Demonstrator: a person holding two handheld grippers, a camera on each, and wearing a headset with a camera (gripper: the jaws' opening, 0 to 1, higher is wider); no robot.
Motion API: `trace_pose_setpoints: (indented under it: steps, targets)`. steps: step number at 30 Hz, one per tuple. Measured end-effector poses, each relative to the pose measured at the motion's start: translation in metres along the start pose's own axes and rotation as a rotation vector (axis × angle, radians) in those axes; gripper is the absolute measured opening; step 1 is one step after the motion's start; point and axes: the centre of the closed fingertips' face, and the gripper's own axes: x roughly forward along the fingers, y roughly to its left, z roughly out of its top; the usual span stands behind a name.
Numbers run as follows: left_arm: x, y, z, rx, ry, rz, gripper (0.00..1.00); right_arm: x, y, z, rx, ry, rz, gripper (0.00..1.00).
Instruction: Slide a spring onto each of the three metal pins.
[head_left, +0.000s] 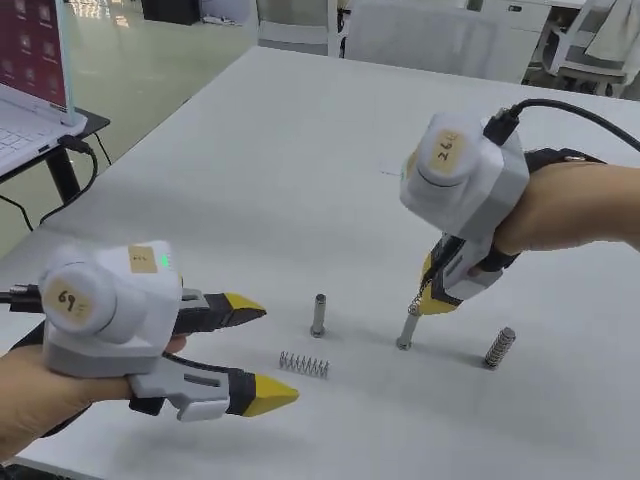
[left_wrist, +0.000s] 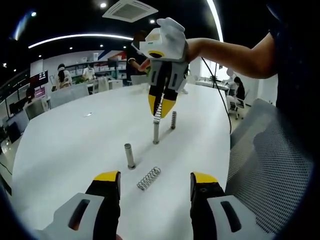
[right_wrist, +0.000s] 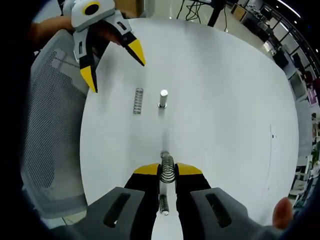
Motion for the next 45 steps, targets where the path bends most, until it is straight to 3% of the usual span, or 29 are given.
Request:
trace_pose_setpoints:
  steps: [23, 45]
  targets:
    - [0.0, 0.002, -0.002, -0.003, 0.001, 0.0, 0.5, 0.0, 0.0, 0.002, 0.006, 0.018, 0.012, 0.09]
    - [-0.002, 0.0, -0.001, -0.002, 0.001, 0.0, 0.49, 0.034, 0.005, -0.004, 0.042, 0.012, 0.038, 0.09]
